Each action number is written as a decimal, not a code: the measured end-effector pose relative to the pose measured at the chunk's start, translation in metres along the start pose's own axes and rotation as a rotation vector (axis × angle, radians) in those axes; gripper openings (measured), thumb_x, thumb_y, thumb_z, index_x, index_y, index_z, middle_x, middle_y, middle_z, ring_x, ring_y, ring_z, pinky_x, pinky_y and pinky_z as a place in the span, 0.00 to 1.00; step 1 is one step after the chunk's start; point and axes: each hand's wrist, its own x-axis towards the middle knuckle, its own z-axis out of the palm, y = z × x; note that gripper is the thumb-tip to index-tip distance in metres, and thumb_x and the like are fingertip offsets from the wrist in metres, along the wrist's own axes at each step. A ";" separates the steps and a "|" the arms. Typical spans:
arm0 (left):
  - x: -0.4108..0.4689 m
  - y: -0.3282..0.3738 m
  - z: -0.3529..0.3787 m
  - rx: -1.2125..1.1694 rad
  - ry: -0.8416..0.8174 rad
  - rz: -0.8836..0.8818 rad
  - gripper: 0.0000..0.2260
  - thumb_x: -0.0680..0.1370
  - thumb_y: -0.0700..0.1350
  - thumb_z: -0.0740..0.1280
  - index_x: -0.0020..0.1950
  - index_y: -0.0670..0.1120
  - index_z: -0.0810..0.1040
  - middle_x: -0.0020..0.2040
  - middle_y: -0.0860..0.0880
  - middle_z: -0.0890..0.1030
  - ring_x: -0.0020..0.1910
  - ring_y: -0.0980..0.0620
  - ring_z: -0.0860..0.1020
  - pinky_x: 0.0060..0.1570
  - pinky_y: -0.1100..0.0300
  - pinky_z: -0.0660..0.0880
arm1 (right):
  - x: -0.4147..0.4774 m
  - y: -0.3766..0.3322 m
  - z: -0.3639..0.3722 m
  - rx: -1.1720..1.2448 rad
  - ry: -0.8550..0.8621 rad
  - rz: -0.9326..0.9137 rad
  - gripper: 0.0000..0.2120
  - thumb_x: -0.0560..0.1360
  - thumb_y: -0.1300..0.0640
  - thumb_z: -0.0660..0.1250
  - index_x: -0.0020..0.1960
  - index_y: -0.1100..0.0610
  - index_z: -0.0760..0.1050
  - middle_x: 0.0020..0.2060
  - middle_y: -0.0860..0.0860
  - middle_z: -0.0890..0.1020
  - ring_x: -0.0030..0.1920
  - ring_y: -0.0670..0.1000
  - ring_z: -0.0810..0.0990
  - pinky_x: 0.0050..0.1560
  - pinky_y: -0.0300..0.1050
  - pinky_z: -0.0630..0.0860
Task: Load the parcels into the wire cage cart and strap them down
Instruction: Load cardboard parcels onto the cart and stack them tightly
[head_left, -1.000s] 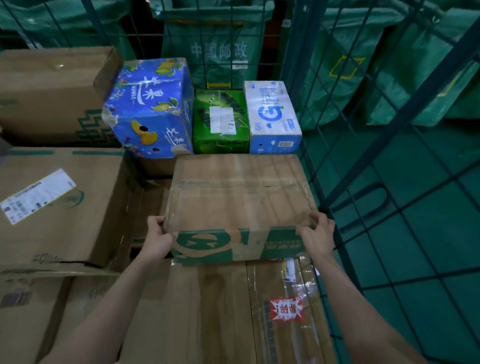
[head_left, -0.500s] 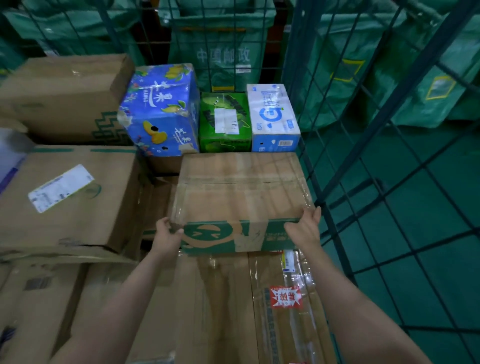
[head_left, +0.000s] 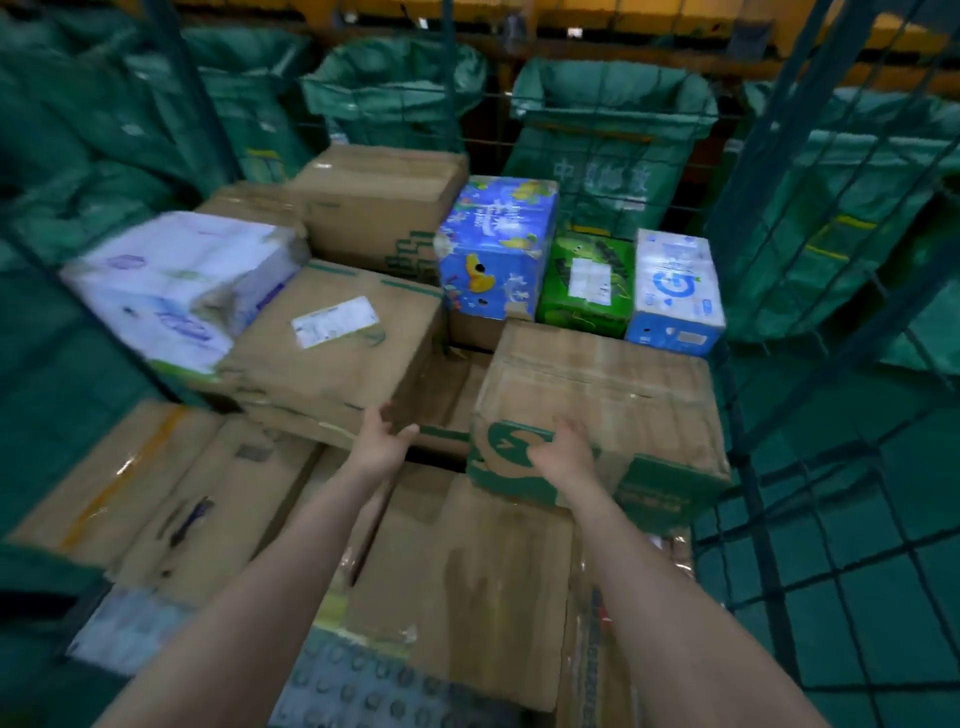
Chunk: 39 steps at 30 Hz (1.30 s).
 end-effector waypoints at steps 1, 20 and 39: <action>-0.009 -0.007 -0.019 -0.022 0.035 0.004 0.23 0.79 0.38 0.64 0.71 0.39 0.60 0.64 0.36 0.71 0.61 0.37 0.73 0.62 0.45 0.70 | -0.009 -0.015 0.012 -0.036 -0.035 -0.048 0.33 0.76 0.59 0.61 0.77 0.59 0.52 0.76 0.55 0.54 0.75 0.55 0.55 0.74 0.46 0.56; -0.210 -0.256 -0.302 -0.236 0.506 -0.372 0.19 0.79 0.38 0.61 0.70 0.42 0.64 0.42 0.49 0.73 0.33 0.52 0.69 0.30 0.61 0.66 | -0.237 -0.142 0.286 -0.340 -0.596 -0.441 0.27 0.75 0.58 0.63 0.72 0.61 0.61 0.69 0.60 0.67 0.68 0.58 0.68 0.63 0.43 0.66; -0.301 -0.494 -0.406 -0.482 0.621 -0.769 0.20 0.78 0.31 0.59 0.69 0.36 0.62 0.34 0.49 0.67 0.21 0.56 0.68 0.17 0.70 0.59 | -0.372 -0.106 0.557 -0.648 -0.998 -0.432 0.33 0.75 0.63 0.62 0.77 0.56 0.53 0.72 0.55 0.62 0.49 0.51 0.72 0.29 0.36 0.64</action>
